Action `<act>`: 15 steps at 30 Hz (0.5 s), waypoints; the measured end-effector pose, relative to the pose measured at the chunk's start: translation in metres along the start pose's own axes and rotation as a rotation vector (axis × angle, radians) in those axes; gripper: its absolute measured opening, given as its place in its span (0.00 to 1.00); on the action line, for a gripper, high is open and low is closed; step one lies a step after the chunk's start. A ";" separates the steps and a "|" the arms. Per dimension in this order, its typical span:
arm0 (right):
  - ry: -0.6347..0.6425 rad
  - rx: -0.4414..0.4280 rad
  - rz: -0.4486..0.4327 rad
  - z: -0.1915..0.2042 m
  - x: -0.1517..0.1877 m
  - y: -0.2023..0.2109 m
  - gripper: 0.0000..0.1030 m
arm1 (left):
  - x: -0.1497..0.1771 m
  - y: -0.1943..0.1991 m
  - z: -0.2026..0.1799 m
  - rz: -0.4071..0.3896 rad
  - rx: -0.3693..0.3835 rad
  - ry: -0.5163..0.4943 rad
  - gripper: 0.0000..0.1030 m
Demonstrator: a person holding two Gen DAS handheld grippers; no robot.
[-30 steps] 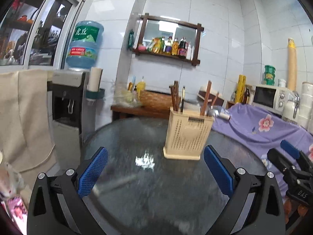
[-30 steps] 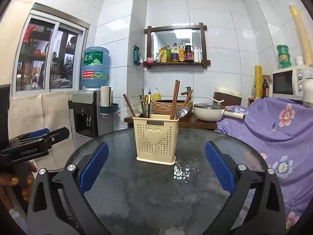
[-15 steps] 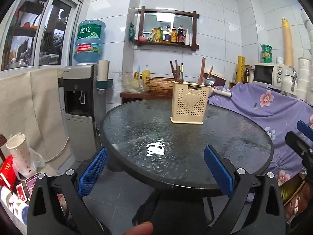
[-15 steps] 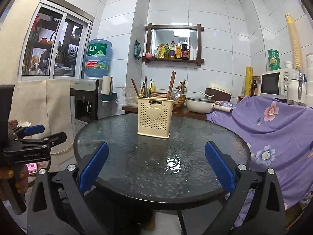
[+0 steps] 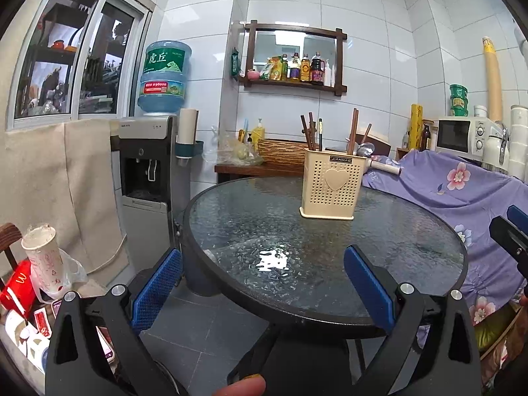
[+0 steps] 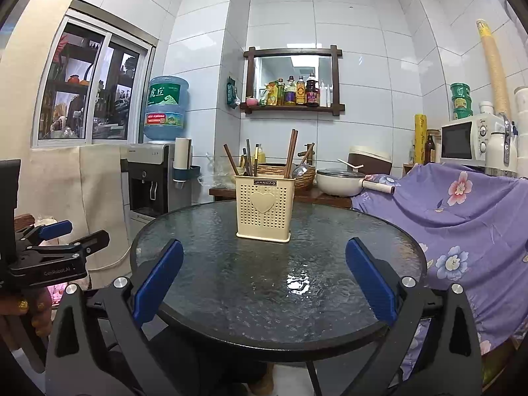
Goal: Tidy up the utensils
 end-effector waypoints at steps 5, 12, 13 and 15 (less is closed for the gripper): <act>-0.006 -0.003 0.006 -0.001 0.001 0.000 0.94 | -0.001 0.002 -0.004 -0.005 0.001 -0.006 0.94; -0.015 -0.006 0.017 0.000 0.003 -0.001 0.94 | -0.001 0.002 -0.004 -0.006 0.001 0.002 0.94; -0.015 -0.007 0.017 0.000 0.004 -0.001 0.94 | -0.001 0.002 -0.004 -0.005 0.002 0.002 0.94; -0.014 -0.007 0.016 0.000 0.004 -0.001 0.94 | -0.002 0.002 -0.005 -0.003 0.004 0.003 0.94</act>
Point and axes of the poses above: each gripper's, at about its wrist camera, not at the fingertips, and y roughly against the way its jaws point, z to its left, x to its underside, the point moved 5 cm from there along -y, roughly the way its jaws point, and after that the axes turned 15 degrees about x, right-handed, at the moved point
